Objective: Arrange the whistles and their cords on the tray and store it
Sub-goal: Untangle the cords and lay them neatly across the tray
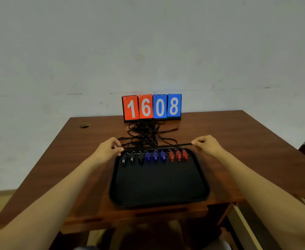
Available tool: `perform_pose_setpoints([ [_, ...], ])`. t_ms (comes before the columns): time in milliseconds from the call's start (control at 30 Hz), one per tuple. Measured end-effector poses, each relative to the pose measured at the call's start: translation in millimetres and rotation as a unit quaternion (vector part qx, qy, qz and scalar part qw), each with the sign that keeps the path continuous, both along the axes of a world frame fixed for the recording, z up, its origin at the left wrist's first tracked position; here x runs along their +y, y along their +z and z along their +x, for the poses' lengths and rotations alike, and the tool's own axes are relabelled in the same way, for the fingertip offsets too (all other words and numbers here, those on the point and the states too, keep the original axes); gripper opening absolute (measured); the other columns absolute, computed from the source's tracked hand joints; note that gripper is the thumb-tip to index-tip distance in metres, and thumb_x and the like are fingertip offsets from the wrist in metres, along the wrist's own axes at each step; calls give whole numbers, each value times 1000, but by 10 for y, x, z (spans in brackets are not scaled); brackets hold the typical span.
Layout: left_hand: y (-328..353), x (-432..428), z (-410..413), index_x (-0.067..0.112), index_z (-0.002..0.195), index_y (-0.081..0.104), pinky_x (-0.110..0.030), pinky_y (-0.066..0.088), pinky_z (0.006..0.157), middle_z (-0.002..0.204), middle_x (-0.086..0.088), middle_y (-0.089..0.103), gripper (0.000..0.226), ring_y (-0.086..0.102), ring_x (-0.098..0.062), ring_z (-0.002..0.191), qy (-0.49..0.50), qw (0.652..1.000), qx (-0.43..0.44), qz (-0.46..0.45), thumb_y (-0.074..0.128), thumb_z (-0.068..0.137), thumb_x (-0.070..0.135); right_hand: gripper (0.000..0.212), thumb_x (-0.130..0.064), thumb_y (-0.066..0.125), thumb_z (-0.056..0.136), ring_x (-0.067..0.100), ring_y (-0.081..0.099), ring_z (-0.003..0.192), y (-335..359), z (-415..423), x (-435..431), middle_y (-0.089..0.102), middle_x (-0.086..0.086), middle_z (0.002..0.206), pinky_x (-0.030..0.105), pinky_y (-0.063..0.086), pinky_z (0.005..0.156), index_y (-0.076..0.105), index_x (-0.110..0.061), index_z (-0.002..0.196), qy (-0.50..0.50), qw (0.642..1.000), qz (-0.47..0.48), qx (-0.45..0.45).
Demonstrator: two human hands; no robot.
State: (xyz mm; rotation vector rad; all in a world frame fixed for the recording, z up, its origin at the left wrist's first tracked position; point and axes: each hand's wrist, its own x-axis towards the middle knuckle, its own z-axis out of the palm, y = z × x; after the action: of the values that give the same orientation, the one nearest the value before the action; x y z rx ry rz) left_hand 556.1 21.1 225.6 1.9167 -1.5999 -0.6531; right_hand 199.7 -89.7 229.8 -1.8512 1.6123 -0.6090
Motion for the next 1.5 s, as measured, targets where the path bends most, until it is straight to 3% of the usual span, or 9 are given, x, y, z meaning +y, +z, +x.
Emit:
perform_pose_setpoints([
  [200,-277,251,-65,13,85,66,-20,40,64,74,-1,68,15,59,-14,79,44,999,10,-7,62,89,27,13,-8,66,86,3,58,41,-301,-132,203,66,7,64,15,52,49,68,5,86,-45,997,51,-36],
  [300,-403,335,-93,15,92,67,-25,40,64,90,-1,71,17,60,-20,86,44,999,-26,15,52,95,22,14,-13,64,89,10,62,62,-384,-150,312,68,6,71,17,45,58,70,-4,81,-30,999,17,35],
  [400,-508,415,-150,14,100,63,-24,39,57,87,-2,68,16,55,-17,68,51,997,-39,33,48,97,19,22,-7,45,97,23,64,83,-514,-152,392,67,8,83,28,46,72,67,-6,92,-24,996,33,78],
  [633,-678,591,-196,19,78,62,-32,45,64,79,-4,69,15,64,-29,78,89,992,-86,13,63,87,31,13,-20,58,93,23,62,71,-674,-257,561,67,6,82,33,51,61,63,-12,84,-22,987,-8,161],
  [733,-762,597,-201,26,75,65,-39,39,87,83,4,67,14,60,-23,94,89,986,-141,15,64,86,35,12,-21,56,94,19,56,64,-700,-264,608,63,4,78,30,45,55,63,-12,90,-11,981,-33,190],
  [833,-825,597,-243,31,79,66,-43,27,95,100,5,57,11,45,-25,114,96,971,-214,37,63,85,40,14,-22,55,94,26,57,97,-720,-250,634,66,9,97,36,49,73,64,-12,97,19,969,-67,238],
  [967,-904,616,-313,28,103,64,-43,18,100,119,2,51,22,32,-25,125,85,956,-281,-17,62,85,40,24,-21,50,95,32,34,126,-802,-249,688,53,10,123,41,33,100,64,-13,112,35,924,-161,347],
  [1200,-940,582,-578,29,117,62,-37,14,98,124,7,55,28,37,-17,126,-34,955,-292,-41,53,92,39,31,-22,49,95,30,36,127,-933,-102,788,54,6,128,41,31,100,60,-15,124,131,909,-196,344],
  [1500,-1015,607,-583,29,107,67,-35,19,92,117,8,61,19,45,-17,117,8,966,-254,-47,53,94,29,23,-20,44,97,25,45,117,-1008,-211,858,63,1,117,37,33,96,60,-18,114,94,920,-178,337],
])
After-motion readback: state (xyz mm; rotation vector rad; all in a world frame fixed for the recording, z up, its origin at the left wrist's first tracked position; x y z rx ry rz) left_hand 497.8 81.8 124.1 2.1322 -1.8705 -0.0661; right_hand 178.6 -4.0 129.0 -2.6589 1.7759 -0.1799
